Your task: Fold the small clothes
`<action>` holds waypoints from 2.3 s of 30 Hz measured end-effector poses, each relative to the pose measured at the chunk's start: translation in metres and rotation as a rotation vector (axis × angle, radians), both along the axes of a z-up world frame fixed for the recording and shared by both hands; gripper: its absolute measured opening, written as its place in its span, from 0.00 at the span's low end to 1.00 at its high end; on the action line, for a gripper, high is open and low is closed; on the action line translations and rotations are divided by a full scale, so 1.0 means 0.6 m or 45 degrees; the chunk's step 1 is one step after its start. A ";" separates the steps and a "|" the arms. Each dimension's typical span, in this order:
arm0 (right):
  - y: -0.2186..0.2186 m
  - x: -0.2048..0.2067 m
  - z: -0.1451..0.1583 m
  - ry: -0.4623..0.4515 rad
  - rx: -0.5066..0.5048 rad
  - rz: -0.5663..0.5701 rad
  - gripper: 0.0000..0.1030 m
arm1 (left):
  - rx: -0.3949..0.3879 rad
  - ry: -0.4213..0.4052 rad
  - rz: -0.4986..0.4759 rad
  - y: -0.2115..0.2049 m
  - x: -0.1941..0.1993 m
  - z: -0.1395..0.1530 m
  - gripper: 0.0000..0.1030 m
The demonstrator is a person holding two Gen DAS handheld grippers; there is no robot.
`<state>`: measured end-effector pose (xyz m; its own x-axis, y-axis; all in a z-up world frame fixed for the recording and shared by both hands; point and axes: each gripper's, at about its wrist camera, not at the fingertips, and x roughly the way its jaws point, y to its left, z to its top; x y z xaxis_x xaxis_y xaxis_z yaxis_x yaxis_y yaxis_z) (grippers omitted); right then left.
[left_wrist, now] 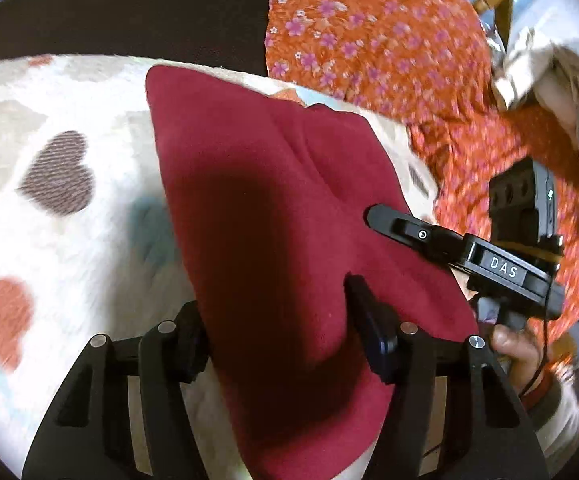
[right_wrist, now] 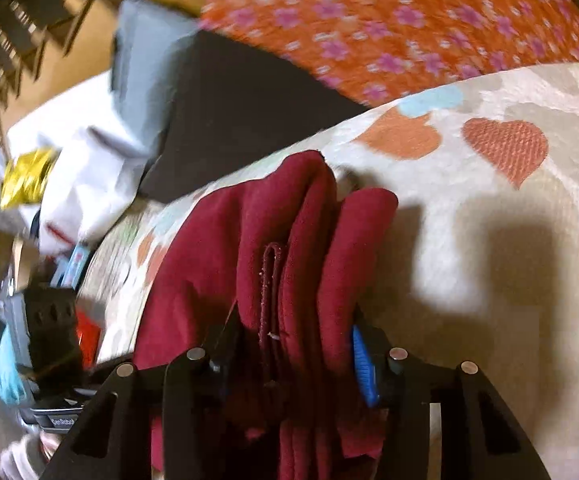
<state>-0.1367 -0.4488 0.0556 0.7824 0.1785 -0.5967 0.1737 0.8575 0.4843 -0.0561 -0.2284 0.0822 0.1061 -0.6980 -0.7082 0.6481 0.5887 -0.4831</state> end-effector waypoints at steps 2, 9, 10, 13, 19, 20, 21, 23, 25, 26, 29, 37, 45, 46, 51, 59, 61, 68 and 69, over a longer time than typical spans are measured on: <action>0.033 -0.023 -0.009 0.046 0.024 0.030 0.44 | 0.061 0.009 0.004 0.031 -0.031 0.001 0.60; 0.089 -0.077 -0.012 0.222 -0.146 0.008 0.45 | 0.271 0.011 0.067 0.105 -0.102 -0.023 0.60; 0.093 -0.088 0.007 0.195 -0.197 -0.012 0.45 | 0.292 -0.008 0.085 0.110 -0.109 -0.017 0.60; 0.107 -0.103 0.045 0.107 -0.262 -0.027 0.46 | 0.311 -0.093 0.152 0.119 -0.124 0.004 0.60; 0.116 -0.027 0.039 0.150 -0.334 0.005 0.46 | 0.226 -0.132 0.189 0.098 -0.142 0.014 0.60; 0.121 -0.014 0.032 0.175 -0.412 0.002 0.46 | 0.246 -0.156 0.178 0.090 -0.147 0.010 0.60; 0.122 0.001 0.019 0.230 -0.523 -0.027 0.46 | 0.273 -0.197 0.171 0.085 -0.152 0.007 0.60; 0.106 0.017 -0.011 0.279 -0.542 -0.026 0.46 | 0.317 -0.286 0.148 0.066 -0.161 -0.001 0.61; 0.086 0.017 -0.021 0.253 -0.459 -0.031 0.46 | 0.361 -0.346 0.142 0.053 -0.167 -0.009 0.63; 0.083 0.015 -0.018 0.250 -0.443 -0.027 0.46 | 0.371 -0.366 0.133 0.049 -0.169 -0.010 0.68; 0.086 -0.004 0.004 0.233 -0.425 -0.026 0.46 | 0.394 -0.398 0.111 0.042 -0.173 -0.014 0.74; 0.186 -0.090 0.028 0.220 -0.460 0.177 0.46 | 0.346 -0.336 0.140 0.056 -0.167 -0.012 0.74; 0.172 -0.118 -0.012 0.250 -0.576 0.090 0.48 | 0.328 -0.352 0.167 0.070 -0.183 -0.001 0.74; 0.175 -0.125 -0.004 0.228 -0.563 0.083 0.48 | 0.322 -0.363 0.176 0.072 -0.184 0.001 0.74; 0.192 -0.155 0.029 0.083 -0.517 0.042 0.48 | 0.305 -0.461 0.239 0.077 -0.192 0.017 0.74; 0.238 -0.159 0.042 -0.028 -0.664 -0.003 0.48 | 0.369 -0.533 0.284 0.071 -0.192 0.015 0.74; 0.240 -0.157 0.037 -0.021 -0.675 -0.023 0.48 | 0.380 -0.529 0.304 0.074 -0.190 0.014 0.74; 0.240 -0.147 0.020 0.018 -0.683 -0.050 0.48 | 0.403 -0.537 0.375 0.077 -0.181 0.016 0.74; 0.241 -0.147 0.020 0.016 -0.689 -0.052 0.48 | 0.409 -0.541 0.376 0.077 -0.181 0.016 0.74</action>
